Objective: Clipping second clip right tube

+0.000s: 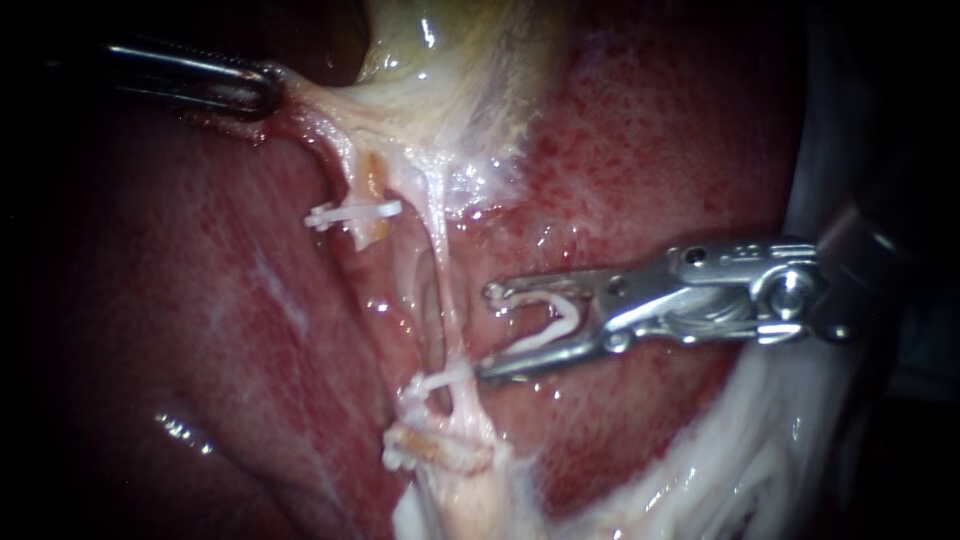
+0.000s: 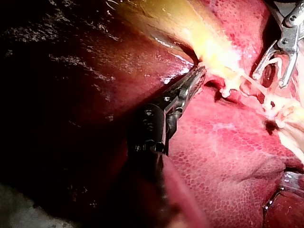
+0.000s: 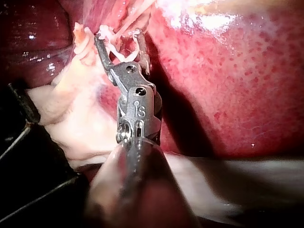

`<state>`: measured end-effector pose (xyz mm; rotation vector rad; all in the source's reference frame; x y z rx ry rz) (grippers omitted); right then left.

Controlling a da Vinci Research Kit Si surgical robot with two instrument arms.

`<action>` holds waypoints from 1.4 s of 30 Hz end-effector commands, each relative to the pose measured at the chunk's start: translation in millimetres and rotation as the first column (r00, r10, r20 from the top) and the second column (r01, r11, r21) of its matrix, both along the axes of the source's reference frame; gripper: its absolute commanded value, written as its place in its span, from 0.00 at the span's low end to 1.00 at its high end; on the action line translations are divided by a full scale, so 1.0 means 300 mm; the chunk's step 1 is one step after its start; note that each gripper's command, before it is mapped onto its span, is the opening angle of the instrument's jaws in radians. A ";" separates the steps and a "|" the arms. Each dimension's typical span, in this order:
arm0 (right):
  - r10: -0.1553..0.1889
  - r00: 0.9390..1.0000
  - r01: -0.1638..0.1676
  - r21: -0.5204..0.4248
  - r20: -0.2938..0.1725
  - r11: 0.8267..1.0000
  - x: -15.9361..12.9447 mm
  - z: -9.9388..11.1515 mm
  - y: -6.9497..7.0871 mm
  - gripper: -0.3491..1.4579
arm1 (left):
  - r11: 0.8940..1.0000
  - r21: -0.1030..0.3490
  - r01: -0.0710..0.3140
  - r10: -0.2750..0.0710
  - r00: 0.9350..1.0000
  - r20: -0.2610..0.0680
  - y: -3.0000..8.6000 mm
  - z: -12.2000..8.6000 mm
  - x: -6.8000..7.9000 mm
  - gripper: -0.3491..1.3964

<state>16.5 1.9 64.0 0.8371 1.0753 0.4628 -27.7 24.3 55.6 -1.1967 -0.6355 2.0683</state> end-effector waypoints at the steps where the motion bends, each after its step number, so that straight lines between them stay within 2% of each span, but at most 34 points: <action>1: 0.006 1.000 -0.005 0.019 -0.008 1.000 0.0006 0.0006 -0.0002 0.47 | 1.000 0.000 0.000 0.000 1.000 0.000 0.0000 -0.0001 0.0001 0.00; 7: 0.009 0.998 -0.002 0.122 -0.058 0.993 0.0036 0.0034 -0.0010 0.47 | 1.000 0.000 0.000 0.000 1.000 0.000 -0.0001 -0.0003 0.0000 0.00; 10: 0.020 0.995 -0.004 0.170 -0.095 0.985 0.0051 0.0039 -0.0011 0.47 | 1.000 0.000 0.000 0.000 1.000 0.000 0.0000 -0.0003 0.0000 0.00; 16: 0.022 0.991 0.010 0.233 -0.132 0.972 0.0080 0.0048 -0.0019 0.47 | 1.000 0.000 0.000 0.000 1.000 0.000 0.0000 -0.0002 -0.0001 0.00; 27: 0.015 0.983 0.042 0.298 -0.184 0.954 0.0118 0.0067 -0.0064 0.47 | 1.000 0.000 0.000 0.000 1.000 0.000 0.0000 0.0000 -0.0001 0.00; 31: 0.020 0.980 0.043 0.311 -0.197 0.949 0.0120 0.0070 -0.0071 0.47 | 1.000 0.000 0.000 0.000 1.000 0.000 0.0000 0.0000 -0.0001 0.00; 37: 0.030 0.974 0.045 0.319 -0.226 0.947 0.0123 0.0045 -0.0075 0.47 | 1.000 0.000 0.000 0.000 1.000 0.000 0.0000 0.0000 -0.0001 0.00; 42: 0.024 0.971 0.057 0.327 -0.239 0.943 0.0120 0.0023 -0.0082 0.46 | 1.000 0.000 0.000 0.000 1.000 0.000 0.0000 0.0000 -0.0001 0.00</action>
